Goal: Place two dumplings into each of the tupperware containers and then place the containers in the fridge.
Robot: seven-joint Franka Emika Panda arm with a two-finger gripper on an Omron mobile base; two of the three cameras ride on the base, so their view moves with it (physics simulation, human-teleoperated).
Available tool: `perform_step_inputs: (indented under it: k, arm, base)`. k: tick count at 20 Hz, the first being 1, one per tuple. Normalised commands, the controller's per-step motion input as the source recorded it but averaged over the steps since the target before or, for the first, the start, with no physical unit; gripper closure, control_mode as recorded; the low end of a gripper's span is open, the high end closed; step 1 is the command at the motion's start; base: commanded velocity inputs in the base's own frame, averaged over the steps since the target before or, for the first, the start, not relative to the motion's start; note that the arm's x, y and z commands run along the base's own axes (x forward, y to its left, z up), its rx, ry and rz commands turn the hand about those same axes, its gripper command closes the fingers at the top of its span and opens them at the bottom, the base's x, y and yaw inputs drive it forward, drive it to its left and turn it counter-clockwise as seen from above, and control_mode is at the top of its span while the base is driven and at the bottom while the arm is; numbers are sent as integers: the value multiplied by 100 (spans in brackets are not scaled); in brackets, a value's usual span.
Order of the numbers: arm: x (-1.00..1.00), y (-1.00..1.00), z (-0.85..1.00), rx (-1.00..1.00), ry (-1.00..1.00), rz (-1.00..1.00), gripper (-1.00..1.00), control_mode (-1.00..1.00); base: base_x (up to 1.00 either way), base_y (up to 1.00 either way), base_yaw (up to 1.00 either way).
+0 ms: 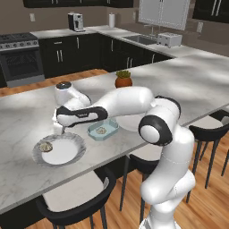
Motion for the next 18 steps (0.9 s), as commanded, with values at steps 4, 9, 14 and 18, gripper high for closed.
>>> perform_step_inputs:
  k: [4,9,14,18]
  arm:
    - [-5,17,-15,13,-21,10,-100,-100]
    - [0,15,0,16,11,14,-100,-100]
    - [0,33,0,7,27,4,-100,-100]
    - [5,39,-5,0,29,0,-100,-100]
  base:
    - [0,0,0]
    - [0,0,0]
    - [0,0,0]
    - [0,0,0]
